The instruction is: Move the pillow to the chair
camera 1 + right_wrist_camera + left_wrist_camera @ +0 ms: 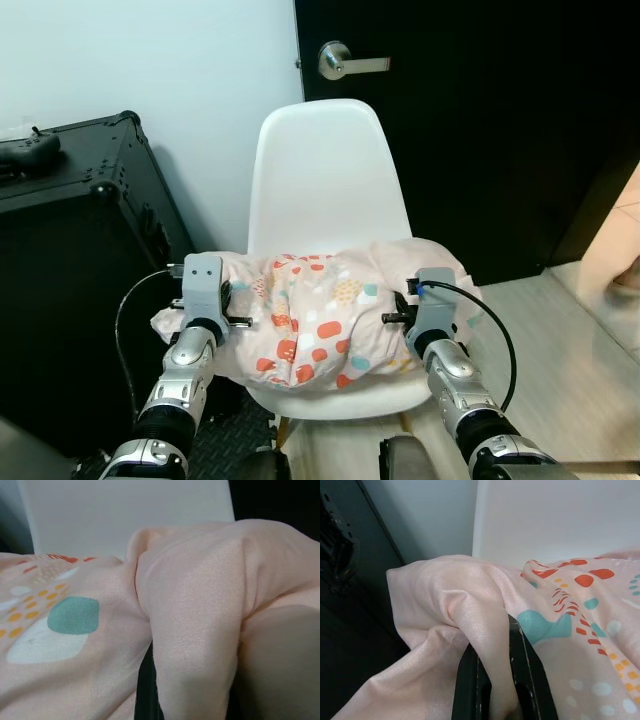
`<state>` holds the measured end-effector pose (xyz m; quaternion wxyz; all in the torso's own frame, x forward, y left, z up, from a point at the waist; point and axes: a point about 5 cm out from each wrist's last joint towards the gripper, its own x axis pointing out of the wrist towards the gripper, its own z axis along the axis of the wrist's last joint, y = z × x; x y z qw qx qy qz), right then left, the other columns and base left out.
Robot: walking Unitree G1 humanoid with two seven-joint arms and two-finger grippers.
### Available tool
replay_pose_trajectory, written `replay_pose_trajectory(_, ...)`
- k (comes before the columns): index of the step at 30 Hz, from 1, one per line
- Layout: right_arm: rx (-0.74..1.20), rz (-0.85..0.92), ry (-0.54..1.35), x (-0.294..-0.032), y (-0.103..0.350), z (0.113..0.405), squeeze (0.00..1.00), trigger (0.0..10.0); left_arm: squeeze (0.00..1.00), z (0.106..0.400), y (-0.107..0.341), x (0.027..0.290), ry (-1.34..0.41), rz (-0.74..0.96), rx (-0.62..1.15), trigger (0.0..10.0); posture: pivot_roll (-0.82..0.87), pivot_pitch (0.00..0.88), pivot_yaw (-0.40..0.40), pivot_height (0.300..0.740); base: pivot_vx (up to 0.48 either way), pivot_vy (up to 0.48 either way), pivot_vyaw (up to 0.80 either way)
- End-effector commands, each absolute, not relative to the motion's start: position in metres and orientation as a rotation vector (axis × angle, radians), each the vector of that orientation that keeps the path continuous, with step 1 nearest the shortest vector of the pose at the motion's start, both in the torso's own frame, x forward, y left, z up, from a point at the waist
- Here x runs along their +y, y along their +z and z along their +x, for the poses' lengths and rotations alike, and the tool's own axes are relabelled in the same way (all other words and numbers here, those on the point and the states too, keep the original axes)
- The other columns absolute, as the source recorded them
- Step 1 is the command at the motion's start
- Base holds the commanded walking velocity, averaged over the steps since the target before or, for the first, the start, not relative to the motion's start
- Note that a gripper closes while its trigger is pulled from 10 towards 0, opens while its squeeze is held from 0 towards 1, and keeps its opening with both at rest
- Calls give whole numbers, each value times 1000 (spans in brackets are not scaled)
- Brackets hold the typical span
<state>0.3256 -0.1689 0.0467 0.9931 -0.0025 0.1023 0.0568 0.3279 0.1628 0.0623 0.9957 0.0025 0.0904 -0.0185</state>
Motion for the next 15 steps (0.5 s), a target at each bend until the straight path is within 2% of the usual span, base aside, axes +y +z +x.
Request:
replay_pose_trajectory(1, 182, -20, 147, -163, 52, 329, 0, 10000, 0, 330, 67, 160, -45, 21, 147, 10000, -101, 0, 69, 620, 0, 0, 0)
replay_pose_trajectory(10, 169, -84, 231, -155, 58, 335, 0, 10000, 0, 330, 68, 164, -10, 16, 139, 10000, -96, 6, 42, 620, 0, 0, 0)
replay_pose_trajectory(15, 162, -101, 267, -150, 64, 340, 0, 10000, 0, 327, 70, 170, 35, 25, 118, 10000, -57, 30, -23, 620, 0, 0, 0)
